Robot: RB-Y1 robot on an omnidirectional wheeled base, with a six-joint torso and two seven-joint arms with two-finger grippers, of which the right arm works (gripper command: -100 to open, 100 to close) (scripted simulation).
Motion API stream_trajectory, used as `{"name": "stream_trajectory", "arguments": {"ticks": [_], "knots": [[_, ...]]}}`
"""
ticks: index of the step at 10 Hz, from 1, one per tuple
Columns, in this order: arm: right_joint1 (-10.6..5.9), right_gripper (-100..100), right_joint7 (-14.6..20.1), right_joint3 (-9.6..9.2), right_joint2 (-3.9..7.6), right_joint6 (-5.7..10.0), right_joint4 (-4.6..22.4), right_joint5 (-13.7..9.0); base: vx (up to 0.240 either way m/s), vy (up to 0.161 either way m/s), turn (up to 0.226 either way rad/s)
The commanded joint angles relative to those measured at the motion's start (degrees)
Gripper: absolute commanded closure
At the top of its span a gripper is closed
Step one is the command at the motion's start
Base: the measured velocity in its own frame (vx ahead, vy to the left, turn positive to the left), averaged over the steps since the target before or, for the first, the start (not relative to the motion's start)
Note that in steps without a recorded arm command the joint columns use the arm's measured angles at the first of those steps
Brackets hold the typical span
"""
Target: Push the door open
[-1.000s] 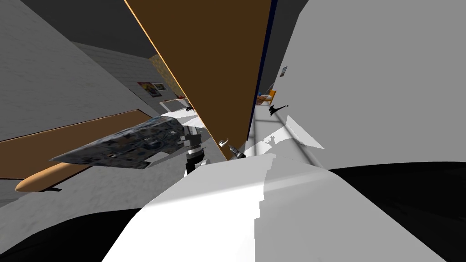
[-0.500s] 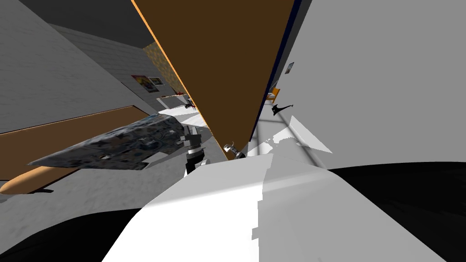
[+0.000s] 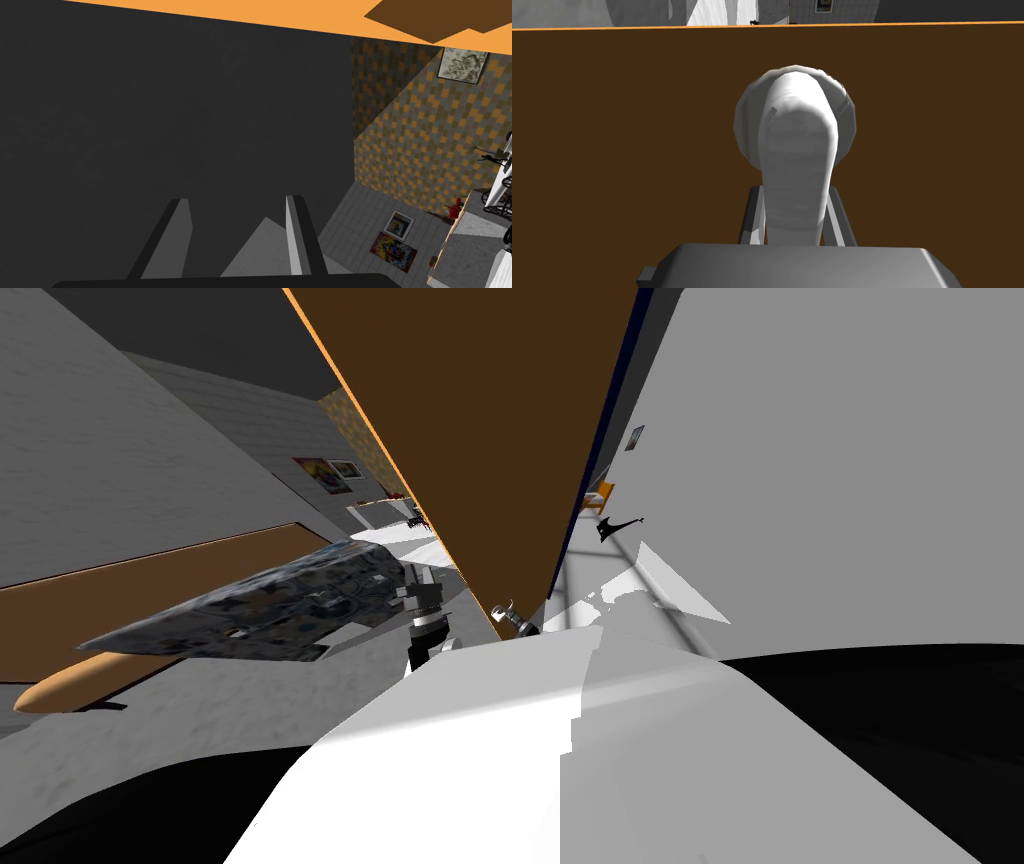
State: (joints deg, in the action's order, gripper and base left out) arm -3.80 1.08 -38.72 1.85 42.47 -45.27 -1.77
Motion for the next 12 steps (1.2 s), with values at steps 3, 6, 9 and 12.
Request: {"name": "stream_trajectory", "arguments": {"ticks": [3, 6, 9, 12], "knots": [[-0.16, 100, -0.26, 1.48, 0.73, 0.13, 0.32, -0.37, 0.041, 0.079, -0.024], [-0.43, 100, -0.67, 3.78, 1.49, 0.30, 0.83, -0.94, 0.115, 0.155, -0.038], [-0.65, 100, -1.01, 5.73, 1.88, 0.44, 1.26, -1.43, 0.095, 0.166, -0.035], [-0.77, 100, -1.20, 6.78, 2.03, 0.52, 1.55, -1.69, 0.091, 0.100, -0.023]]}}
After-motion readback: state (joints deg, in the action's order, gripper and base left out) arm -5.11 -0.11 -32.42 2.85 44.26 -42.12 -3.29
